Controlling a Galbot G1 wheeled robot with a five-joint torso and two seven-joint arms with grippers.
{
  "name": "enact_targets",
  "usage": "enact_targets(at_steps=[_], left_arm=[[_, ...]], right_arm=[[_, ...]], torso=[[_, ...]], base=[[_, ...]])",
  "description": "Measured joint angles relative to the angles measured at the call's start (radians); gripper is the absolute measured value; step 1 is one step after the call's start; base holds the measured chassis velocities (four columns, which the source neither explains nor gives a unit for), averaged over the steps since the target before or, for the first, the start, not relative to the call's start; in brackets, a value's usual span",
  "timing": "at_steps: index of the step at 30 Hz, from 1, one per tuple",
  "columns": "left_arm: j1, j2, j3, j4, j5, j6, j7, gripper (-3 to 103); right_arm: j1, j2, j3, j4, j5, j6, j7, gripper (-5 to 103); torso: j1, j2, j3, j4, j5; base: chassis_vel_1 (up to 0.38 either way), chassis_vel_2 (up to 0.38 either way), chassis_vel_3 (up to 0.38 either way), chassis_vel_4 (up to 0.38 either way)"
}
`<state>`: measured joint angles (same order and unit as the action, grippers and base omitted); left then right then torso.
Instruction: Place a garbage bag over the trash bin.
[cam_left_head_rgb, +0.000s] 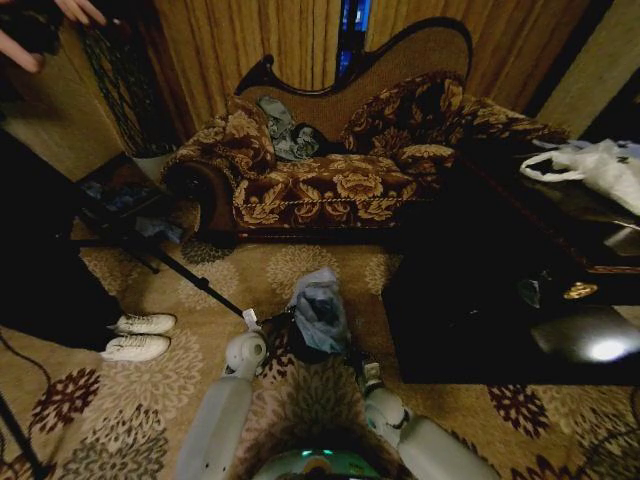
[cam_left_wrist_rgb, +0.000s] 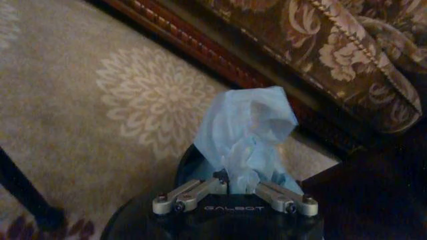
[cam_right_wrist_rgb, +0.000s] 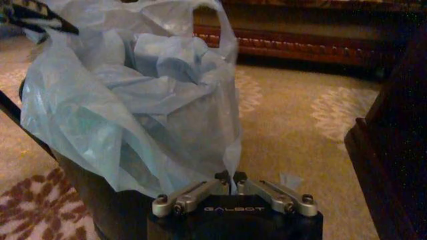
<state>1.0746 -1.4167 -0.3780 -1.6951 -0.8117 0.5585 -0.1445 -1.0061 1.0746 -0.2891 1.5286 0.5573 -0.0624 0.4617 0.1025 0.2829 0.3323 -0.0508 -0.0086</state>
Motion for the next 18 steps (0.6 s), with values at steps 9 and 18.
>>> enact_targets(at_steps=[9,18], left_arm=[[0.025,0.003,0.001,-0.038,0.015,-0.001,0.002,0],[0.108,0.007,-0.019,-0.106,0.055,0.002,-0.066,0]], right_arm=[[0.012,-0.002,-0.004,-0.009,0.005,-0.001,0.000,0],[0.017,0.001,-0.004,-0.019,0.012,-0.003,0.001,0]], torso=[[0.000,0.000,0.000,-0.0001,0.0000],[0.000,0.000,0.000,0.0000,0.0000]], base=[[0.000,0.000,0.000,0.000],[0.000,0.000,0.000,0.000]])
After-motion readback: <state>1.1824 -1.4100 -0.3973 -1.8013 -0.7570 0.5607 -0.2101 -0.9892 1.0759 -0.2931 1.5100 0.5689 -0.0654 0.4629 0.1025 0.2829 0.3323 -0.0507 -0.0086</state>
